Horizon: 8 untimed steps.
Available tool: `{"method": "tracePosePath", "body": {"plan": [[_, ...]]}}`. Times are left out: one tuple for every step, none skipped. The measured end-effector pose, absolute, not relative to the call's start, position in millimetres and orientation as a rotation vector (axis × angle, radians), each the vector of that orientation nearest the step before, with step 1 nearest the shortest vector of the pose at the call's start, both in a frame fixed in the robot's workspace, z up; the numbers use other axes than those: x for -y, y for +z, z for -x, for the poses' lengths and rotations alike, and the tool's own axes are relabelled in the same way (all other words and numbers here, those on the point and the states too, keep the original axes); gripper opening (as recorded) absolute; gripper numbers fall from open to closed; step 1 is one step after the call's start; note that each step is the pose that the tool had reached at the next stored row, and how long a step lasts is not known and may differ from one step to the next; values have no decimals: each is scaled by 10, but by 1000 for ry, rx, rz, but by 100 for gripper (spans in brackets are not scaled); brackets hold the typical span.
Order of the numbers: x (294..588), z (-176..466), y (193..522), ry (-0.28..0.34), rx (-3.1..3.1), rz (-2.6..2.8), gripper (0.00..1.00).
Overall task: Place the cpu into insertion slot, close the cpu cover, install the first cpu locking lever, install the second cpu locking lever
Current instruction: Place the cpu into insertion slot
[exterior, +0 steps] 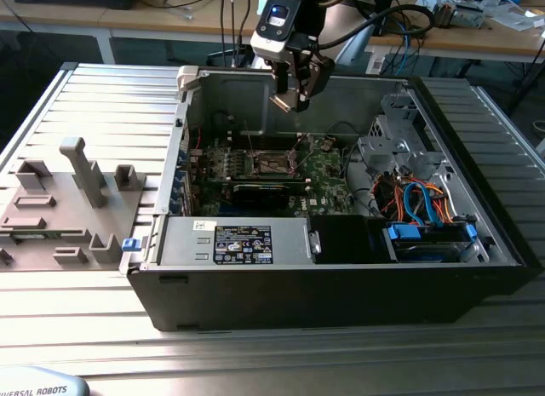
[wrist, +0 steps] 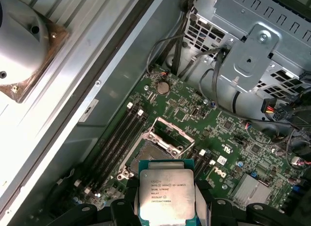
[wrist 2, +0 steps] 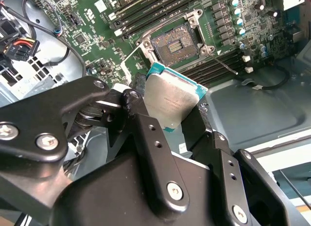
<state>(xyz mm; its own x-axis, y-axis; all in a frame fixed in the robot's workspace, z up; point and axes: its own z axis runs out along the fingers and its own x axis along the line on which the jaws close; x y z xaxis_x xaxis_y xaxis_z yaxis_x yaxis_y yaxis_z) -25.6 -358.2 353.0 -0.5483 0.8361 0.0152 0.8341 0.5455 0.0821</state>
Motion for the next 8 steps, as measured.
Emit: {"method": "tracePosePath", "body": {"plan": [[3582, 257, 3530, 124, -2738, -1483, 54], [3582, 256, 3530, 124, -2737, -1484, 54], [3582, 256, 3530, 124, -2736, -1486, 54], [3582, 256, 3530, 124, -2735, -1487, 54], [3582, 256, 3530, 124, -2735, -1488, 54], [3582, 256, 3530, 124, -2734, -1490, 54], [3582, 256, 3530, 124, -2733, -1491, 54], [3582, 256, 3530, 124, -2732, -1493, 54]]}}
